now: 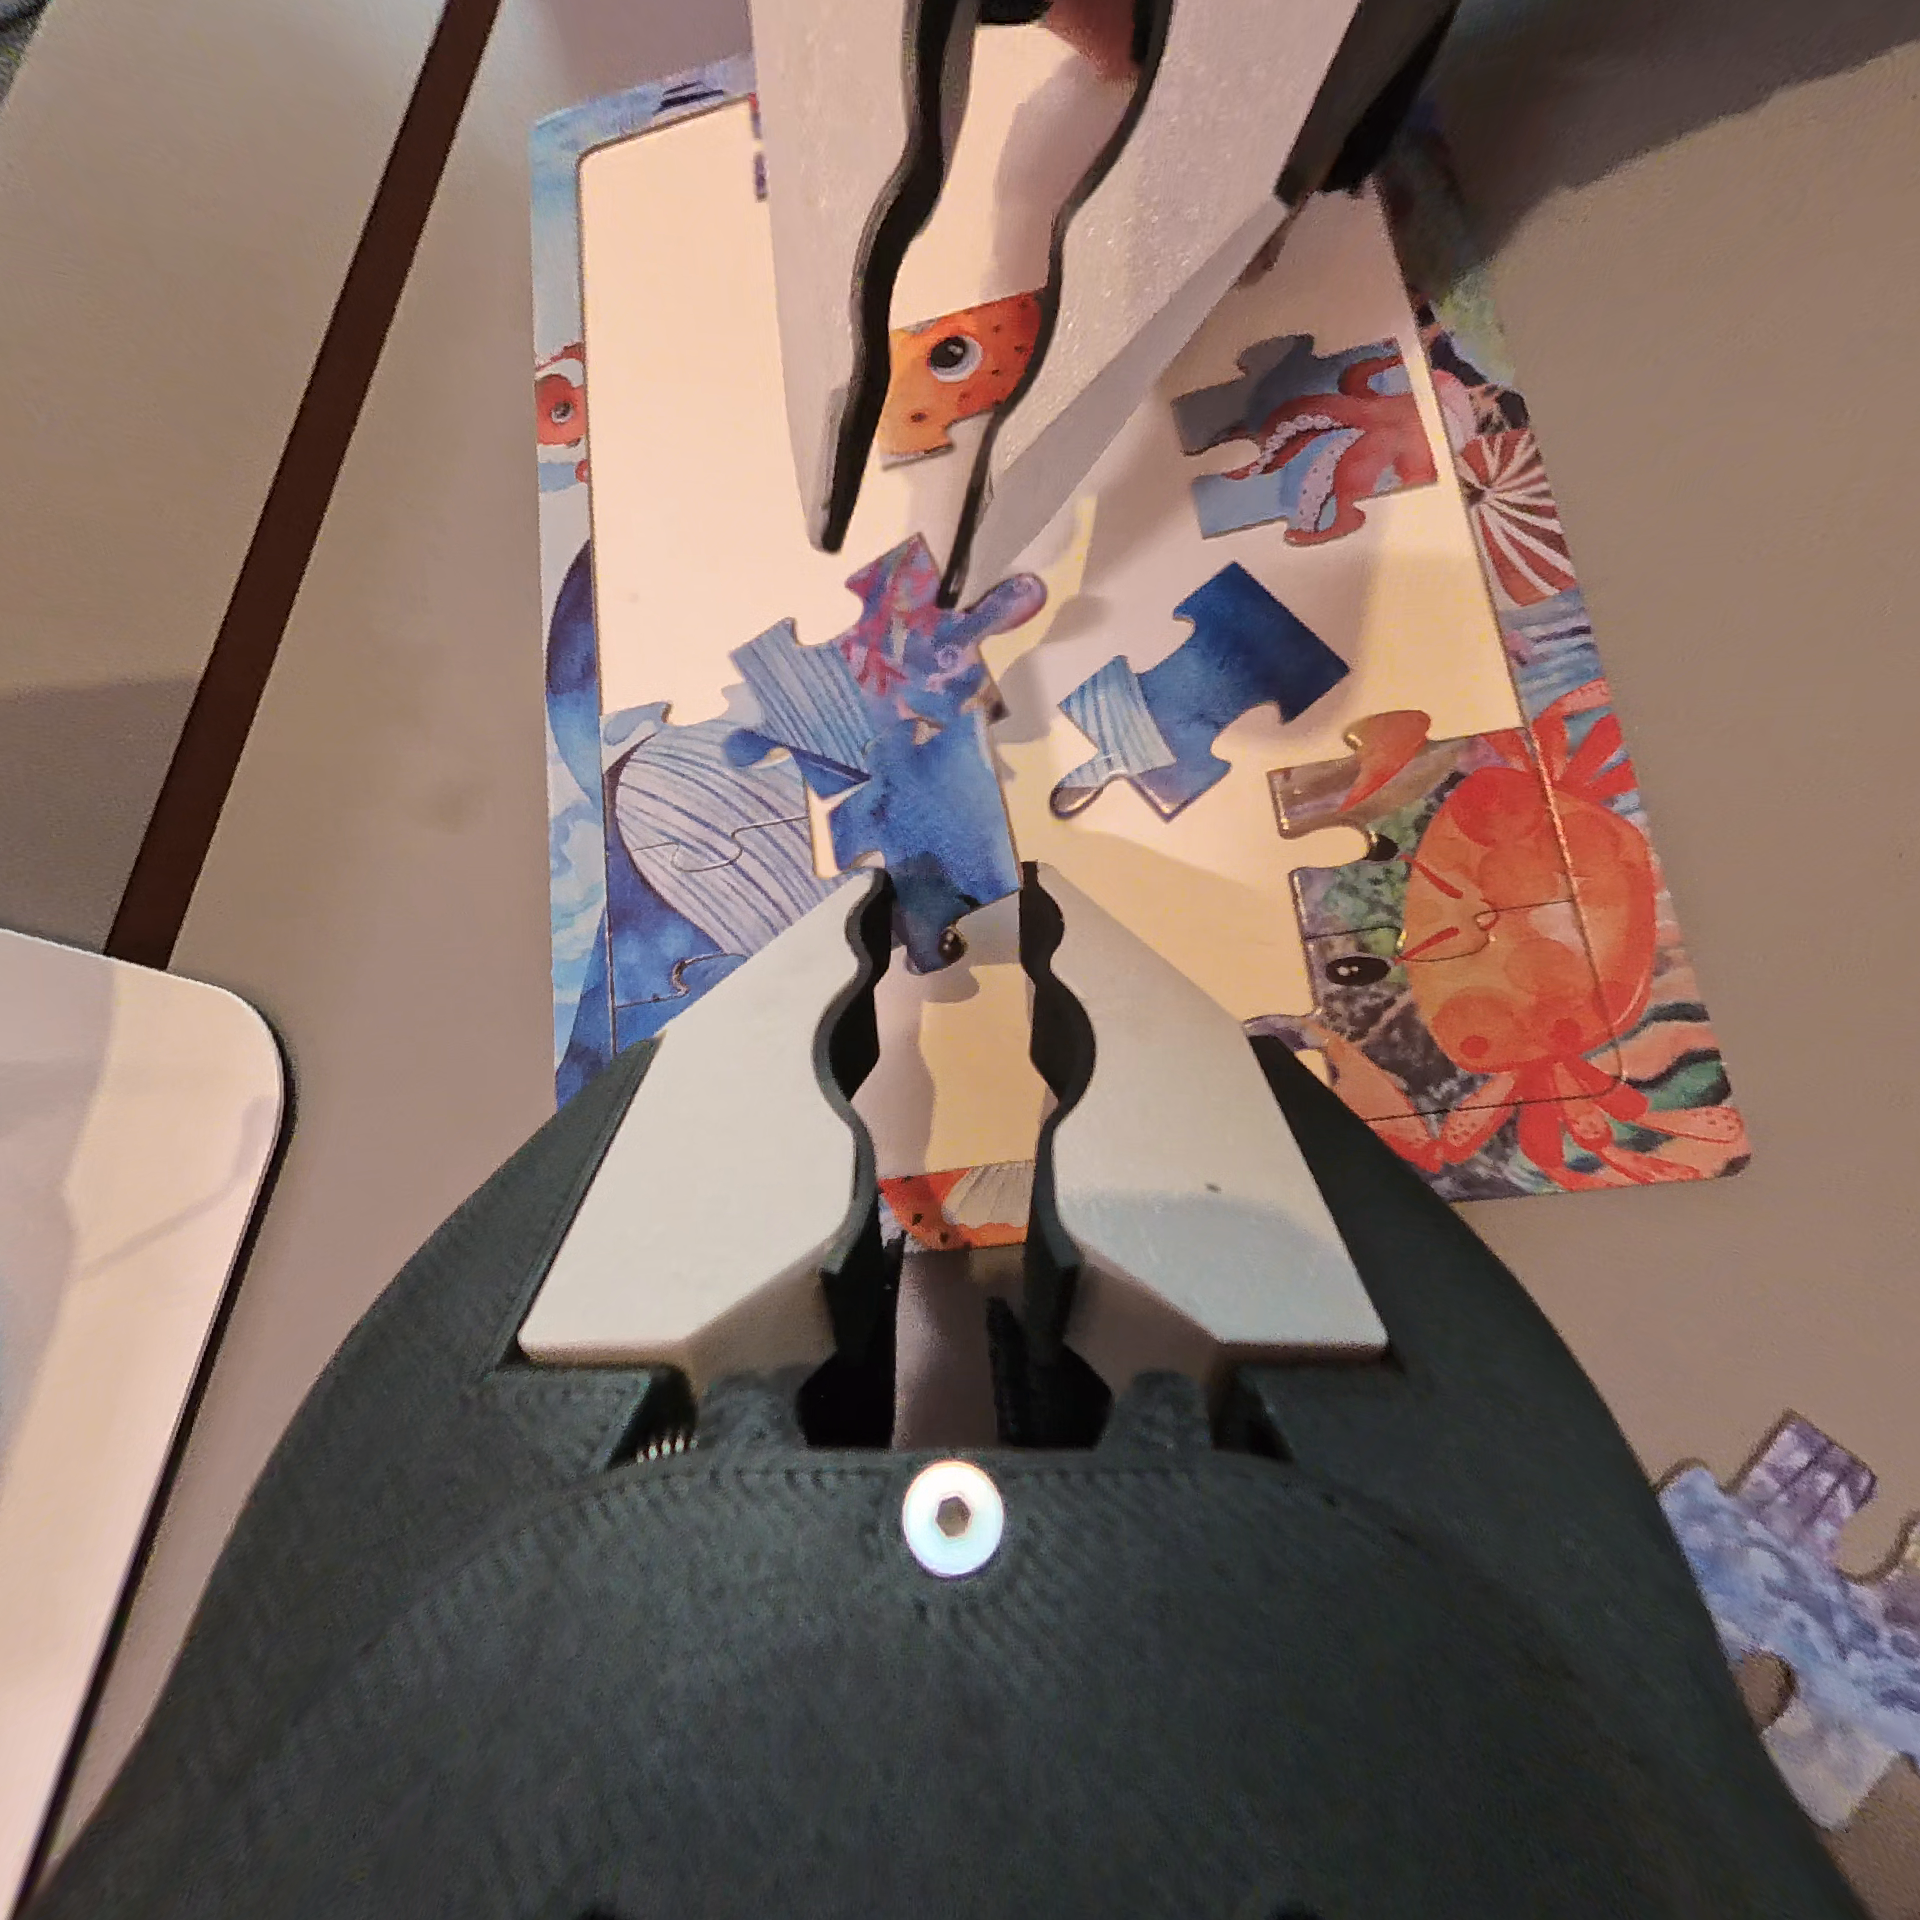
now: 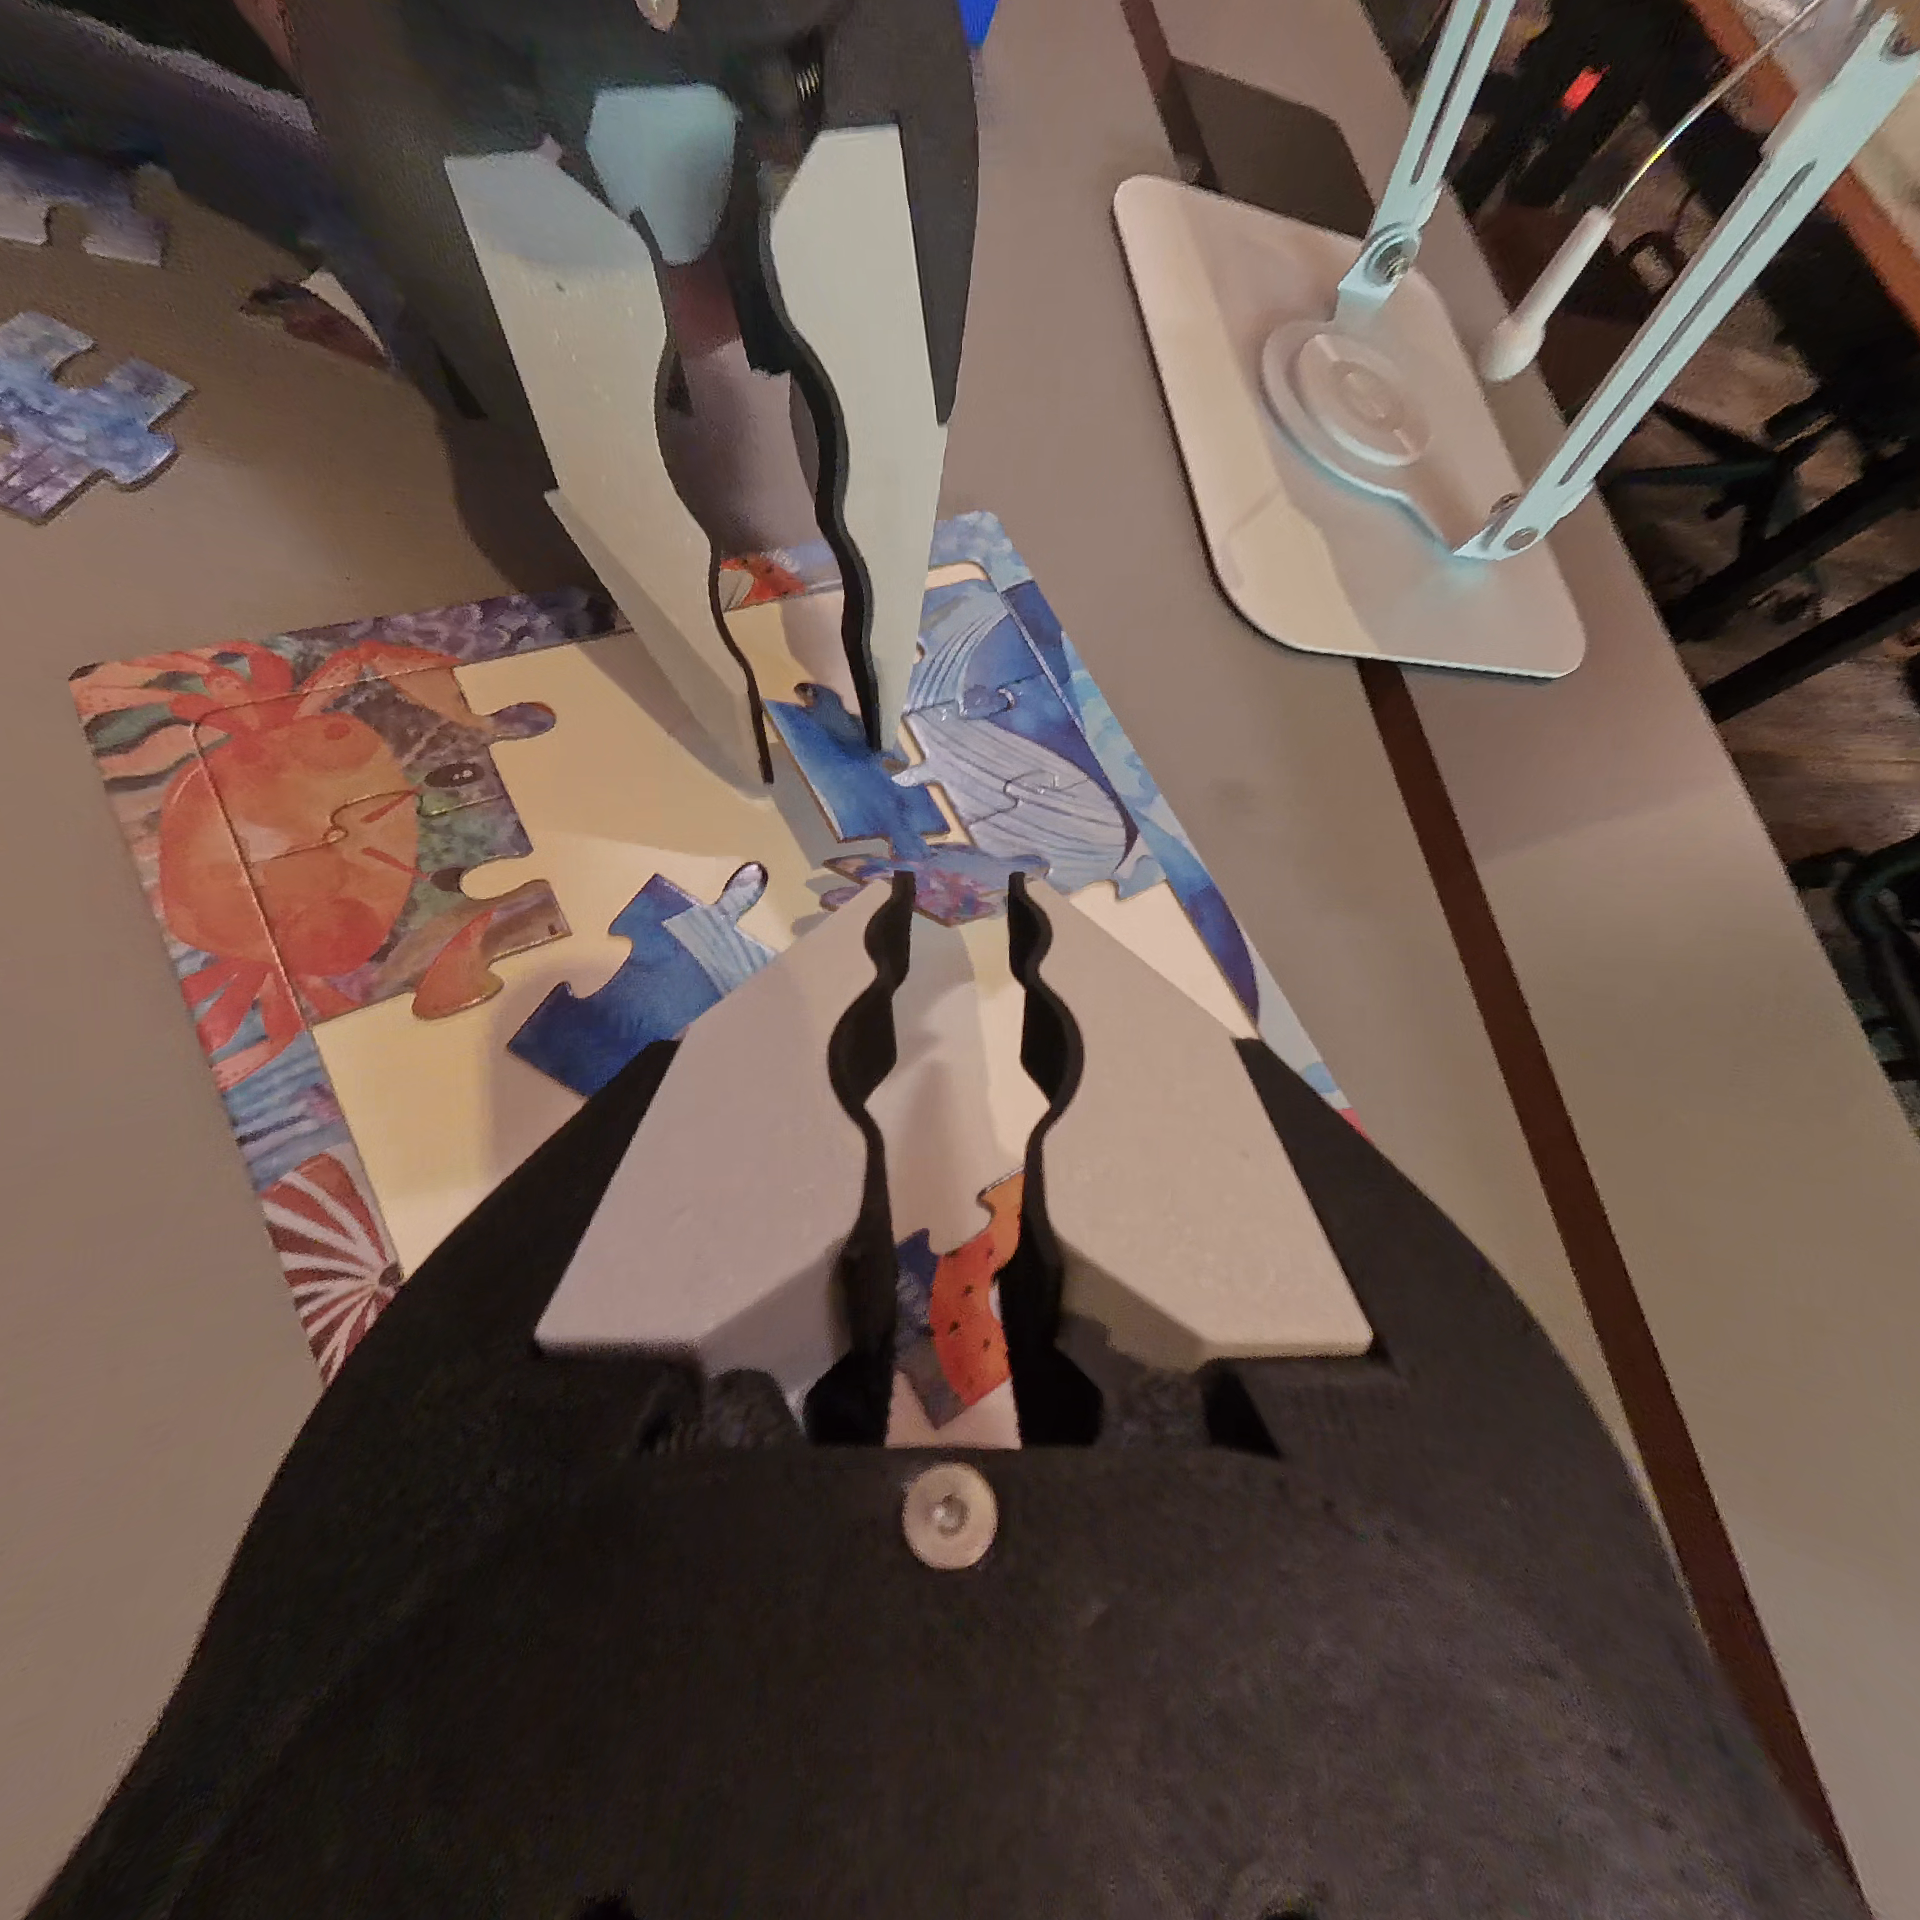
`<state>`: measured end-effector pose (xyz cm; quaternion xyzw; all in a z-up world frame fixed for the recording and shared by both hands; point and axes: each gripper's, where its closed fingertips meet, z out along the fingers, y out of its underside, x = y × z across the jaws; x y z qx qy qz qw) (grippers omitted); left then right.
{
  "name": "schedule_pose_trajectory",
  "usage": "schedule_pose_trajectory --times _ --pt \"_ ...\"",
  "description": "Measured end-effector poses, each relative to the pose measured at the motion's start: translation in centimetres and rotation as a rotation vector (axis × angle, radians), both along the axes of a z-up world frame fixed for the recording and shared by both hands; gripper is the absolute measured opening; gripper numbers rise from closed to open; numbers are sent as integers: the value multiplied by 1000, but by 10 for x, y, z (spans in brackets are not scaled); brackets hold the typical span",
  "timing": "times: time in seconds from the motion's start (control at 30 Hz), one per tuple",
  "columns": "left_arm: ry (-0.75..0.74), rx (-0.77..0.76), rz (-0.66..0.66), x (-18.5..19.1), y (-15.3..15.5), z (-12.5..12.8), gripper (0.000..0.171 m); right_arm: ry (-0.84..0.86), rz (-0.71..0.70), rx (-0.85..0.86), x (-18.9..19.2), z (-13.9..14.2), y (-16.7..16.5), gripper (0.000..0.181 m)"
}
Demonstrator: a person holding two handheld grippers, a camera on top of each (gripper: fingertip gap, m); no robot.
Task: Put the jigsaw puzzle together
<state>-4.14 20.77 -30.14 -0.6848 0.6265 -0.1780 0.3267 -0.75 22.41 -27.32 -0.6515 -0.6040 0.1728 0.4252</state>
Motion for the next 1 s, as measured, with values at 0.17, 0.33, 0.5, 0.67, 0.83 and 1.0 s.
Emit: schedule_pose_trajectory --times 0.17,0.33,0.5,0.67,0.83,1.0 --pt "11 38 -55 14 -13 5 14 -38 92 -142 -1 -13 -19 17" --pt "48 68 -64 16 -15 8 10 -63 34 -171 5 -12 -12 20" --pt "136 108 -56 -7 -11 12 1 -120 -142 -303 2 -35 -4 59" --pt "230 201 -79 -22 -12 6 1 -138 -235 -366 -2 -38 -8 49" --pt "264 250 -81 -24 -16 2 3 -122 -270 -391 5 -38 -5 27" --pt "271 242 -74 -31 -25 -2 4 -144 -386 -419 35 -38 4 27"
